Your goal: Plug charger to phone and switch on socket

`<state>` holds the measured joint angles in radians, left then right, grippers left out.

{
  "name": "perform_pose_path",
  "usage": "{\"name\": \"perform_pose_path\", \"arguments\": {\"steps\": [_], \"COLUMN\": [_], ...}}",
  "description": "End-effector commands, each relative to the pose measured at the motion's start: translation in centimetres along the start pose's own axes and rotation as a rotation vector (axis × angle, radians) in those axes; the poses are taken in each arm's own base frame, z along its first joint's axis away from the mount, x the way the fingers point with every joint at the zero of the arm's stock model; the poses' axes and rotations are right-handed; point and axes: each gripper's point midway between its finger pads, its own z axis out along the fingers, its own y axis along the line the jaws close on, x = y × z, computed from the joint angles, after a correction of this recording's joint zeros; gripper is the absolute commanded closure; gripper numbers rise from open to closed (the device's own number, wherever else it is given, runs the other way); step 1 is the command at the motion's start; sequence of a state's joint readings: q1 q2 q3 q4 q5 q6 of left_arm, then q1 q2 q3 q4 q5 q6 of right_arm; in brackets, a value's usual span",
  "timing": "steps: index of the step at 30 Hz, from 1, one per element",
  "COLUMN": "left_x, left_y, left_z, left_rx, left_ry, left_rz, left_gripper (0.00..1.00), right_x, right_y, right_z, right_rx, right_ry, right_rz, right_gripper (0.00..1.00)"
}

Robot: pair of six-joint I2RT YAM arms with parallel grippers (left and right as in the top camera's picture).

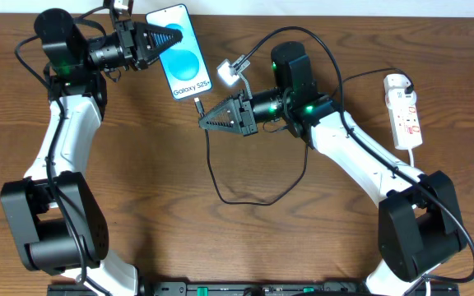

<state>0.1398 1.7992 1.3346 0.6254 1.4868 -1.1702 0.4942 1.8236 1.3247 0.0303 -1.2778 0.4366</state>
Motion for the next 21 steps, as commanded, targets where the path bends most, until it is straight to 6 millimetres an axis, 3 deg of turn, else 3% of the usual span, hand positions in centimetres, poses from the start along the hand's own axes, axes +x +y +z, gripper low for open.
{"name": "perform_pose_path", "arguments": {"steps": [1,21], "left_x": [0.21,0.37], "left_y": [-0.66,-0.73], "left_z": [0.54,0.81], "left_rx": [0.010,0.013], "left_ry": [0.017,0.024], "left_rz": [0.032,0.037], "left_gripper": [0.93,0.92], "right_x": [-0.38,-0.55], "right_y": [0.82,0.59], "right_z": [-0.27,-0.36], "right_rx": [0.003,0.016], "right_ry": [-0.010,-0.018], "right_rz": [-0.025,-0.020], "right_gripper": [0.99,0.99]}}
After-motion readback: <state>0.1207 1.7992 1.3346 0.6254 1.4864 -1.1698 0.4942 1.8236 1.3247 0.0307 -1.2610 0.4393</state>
